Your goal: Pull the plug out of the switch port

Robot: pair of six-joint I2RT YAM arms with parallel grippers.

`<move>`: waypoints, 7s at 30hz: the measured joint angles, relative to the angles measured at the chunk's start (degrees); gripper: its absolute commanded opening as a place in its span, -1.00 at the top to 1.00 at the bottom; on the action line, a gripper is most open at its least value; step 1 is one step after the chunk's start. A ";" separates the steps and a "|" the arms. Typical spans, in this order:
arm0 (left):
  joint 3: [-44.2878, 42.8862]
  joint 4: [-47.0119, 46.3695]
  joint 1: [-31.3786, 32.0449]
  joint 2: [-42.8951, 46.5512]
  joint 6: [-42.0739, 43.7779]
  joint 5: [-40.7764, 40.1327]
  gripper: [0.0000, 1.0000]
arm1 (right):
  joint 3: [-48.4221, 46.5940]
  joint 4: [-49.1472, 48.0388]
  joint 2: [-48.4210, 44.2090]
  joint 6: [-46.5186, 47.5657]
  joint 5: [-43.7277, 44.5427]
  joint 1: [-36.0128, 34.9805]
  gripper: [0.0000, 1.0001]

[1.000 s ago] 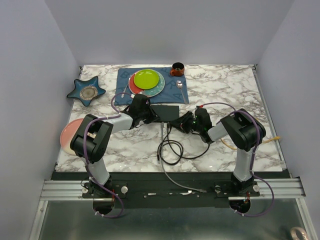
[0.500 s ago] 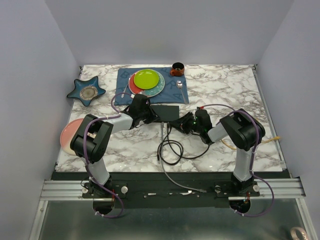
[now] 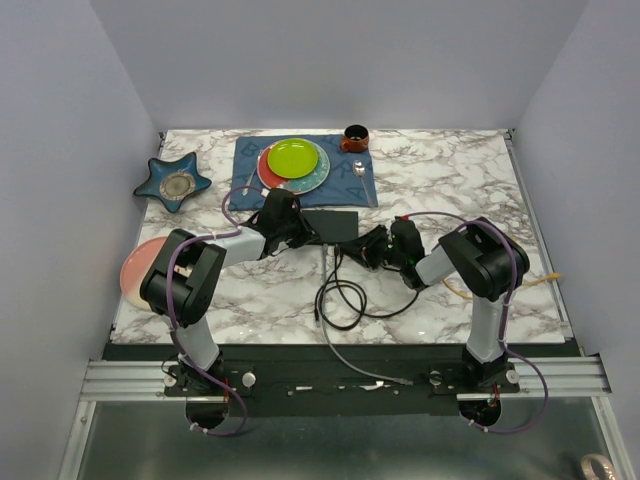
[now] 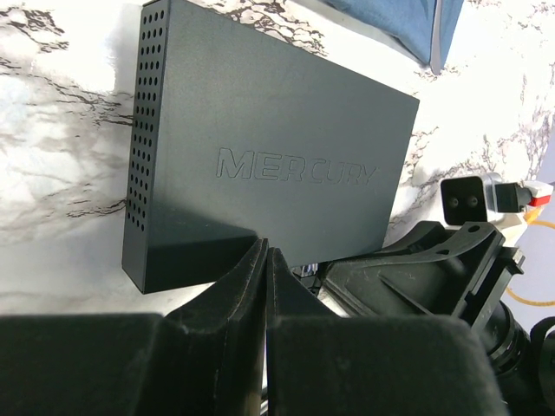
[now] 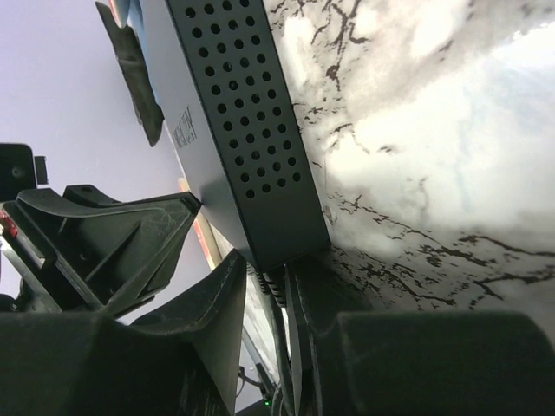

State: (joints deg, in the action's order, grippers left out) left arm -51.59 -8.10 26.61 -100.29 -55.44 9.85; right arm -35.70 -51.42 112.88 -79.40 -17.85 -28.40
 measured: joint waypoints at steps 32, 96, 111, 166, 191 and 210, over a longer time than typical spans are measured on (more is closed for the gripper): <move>2.78 -5.33 5.07 -0.96 -2.93 6.43 0.74 | -2.16 4.72 -0.79 8.57 -2.99 0.57 0.99; 16.06 -2.64 4.85 28.92 -5.57 -1.22 0.67 | -19.12 68.85 -48.19 39.71 52.02 36.74 -0.11; 15.17 -1.60 2.84 26.64 -5.49 -2.29 0.53 | -14.32 57.88 -45.48 35.82 16.79 25.18 -0.17; -1.31 1.92 -2.34 -0.57 -1.18 1.36 0.73 | -8.92 15.06 -2.64 10.62 -5.33 -0.66 0.24; -0.96 1.14 -2.38 -0.55 -1.40 1.38 0.73 | -8.00 13.14 -1.09 8.07 -3.23 -3.48 0.09; -0.59 0.50 -2.51 -0.55 -1.40 1.40 0.73 | -5.27 5.60 0.81 -2.10 2.05 -3.48 0.22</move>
State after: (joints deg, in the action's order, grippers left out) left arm -52.18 -7.60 24.10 -100.84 -56.84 11.25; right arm -40.97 -45.82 113.69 -81.49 -15.79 -31.88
